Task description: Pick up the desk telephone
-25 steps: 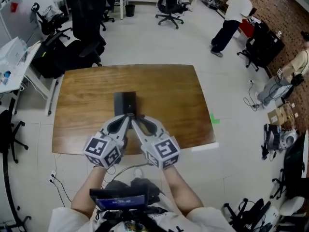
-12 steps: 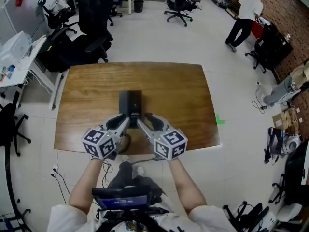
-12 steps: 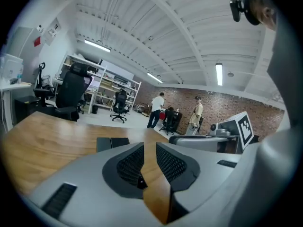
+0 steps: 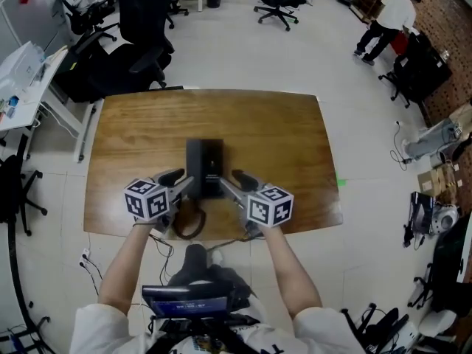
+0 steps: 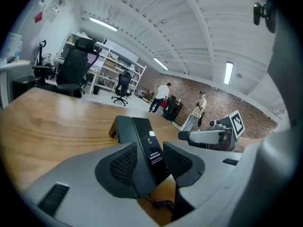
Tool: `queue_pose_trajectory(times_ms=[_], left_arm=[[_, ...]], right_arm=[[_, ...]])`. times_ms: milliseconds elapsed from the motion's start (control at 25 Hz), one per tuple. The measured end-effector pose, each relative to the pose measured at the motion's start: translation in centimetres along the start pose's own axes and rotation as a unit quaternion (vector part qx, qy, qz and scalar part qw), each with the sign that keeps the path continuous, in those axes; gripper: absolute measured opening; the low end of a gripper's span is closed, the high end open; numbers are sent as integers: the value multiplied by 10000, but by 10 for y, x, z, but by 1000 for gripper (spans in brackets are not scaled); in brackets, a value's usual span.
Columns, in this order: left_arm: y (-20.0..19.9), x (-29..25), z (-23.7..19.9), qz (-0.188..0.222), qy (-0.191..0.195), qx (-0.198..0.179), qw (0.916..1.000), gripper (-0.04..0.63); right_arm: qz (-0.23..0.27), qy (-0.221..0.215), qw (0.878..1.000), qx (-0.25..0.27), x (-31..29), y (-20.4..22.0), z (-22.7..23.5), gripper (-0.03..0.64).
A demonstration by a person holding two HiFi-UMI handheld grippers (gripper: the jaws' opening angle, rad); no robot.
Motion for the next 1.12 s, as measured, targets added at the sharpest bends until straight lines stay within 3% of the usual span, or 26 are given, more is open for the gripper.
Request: queue_pose_trajectory(times_ms=[120, 360, 520, 1120], left_arm=[[5, -9, -22, -276, 104, 337, 9990, 227], [15, -33, -55, -746, 353, 741, 9938, 229], [14, -46, -66, -762, 610, 1099, 9891, 229], [22, -82, -62, -1563, 1638, 1552, 9616, 229]], right_arm=[[-189, -41, 9995, -231, -13, 10, 13, 234], [-555, -166, 9964, -627, -39, 25, 35, 250], [-621, -384, 9929, -938, -54, 25, 41, 295], [-751, -1230, 9764, -1607, -89, 31, 50, 294]])
Point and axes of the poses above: the fingertips, and each gripper's own axes: x backward along the fingers, z to its right, y out of its underside, the point moved 2 cm from there along x, backward along the fingers, and after that the axes turned 12 degrees about x, right-handed, at the moved point
